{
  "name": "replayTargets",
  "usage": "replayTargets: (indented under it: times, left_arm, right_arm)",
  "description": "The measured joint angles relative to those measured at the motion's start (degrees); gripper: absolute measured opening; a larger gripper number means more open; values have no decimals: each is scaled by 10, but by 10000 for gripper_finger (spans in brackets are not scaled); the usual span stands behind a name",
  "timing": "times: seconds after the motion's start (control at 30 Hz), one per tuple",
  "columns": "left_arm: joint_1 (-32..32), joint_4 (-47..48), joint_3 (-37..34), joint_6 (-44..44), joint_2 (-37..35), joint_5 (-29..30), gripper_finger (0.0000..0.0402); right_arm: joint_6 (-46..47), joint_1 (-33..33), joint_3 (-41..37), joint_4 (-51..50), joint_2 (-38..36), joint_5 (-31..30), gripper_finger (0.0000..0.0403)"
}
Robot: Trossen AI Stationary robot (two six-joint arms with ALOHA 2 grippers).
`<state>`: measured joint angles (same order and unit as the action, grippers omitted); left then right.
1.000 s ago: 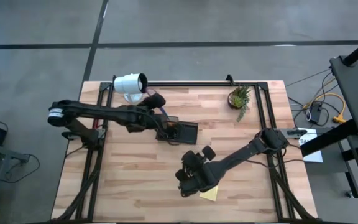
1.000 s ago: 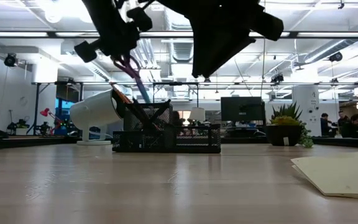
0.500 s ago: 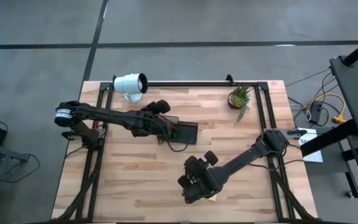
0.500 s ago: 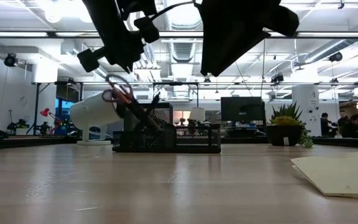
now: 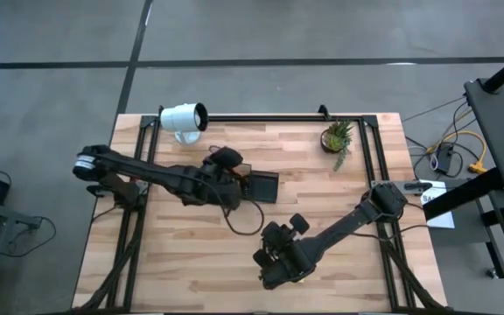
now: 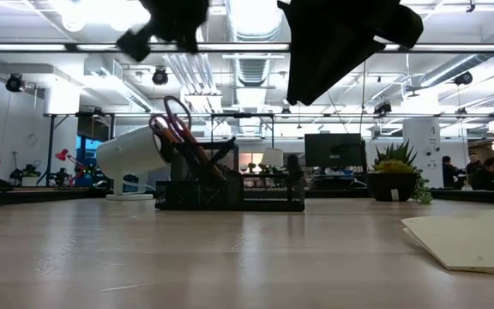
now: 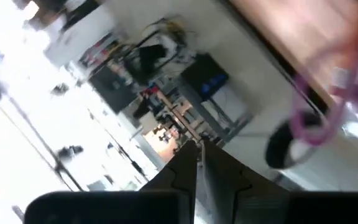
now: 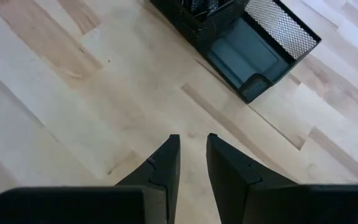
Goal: Pick and place office supplies into organizer
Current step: Put the yellow sticky note into the black desk organizer
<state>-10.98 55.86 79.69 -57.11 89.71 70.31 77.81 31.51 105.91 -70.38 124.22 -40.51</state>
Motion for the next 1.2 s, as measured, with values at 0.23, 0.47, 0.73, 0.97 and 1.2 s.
replayTargets:
  times: [0.23,0.47,0.73,0.97,1.2]
  left_arm:
    - [15,49,151,298,-22,-53,11]
    - [84,152,174,609,-97,-97,11]
    - [298,0,6,664,-220,-351,11]
    - [435,-66,-131,651,-248,-494,11]
    - [446,-114,-203,610,-211,-550,11]
  right_arm:
    - [2,-3,2,-2,0,-20,68]
    - [24,-4,2,-3,-4,-32,68]
    - [37,-22,-6,1,-4,-32,68]
    - [89,-55,-7,3,-4,-26,68]
    - [83,-71,-7,3,-4,-30,68]
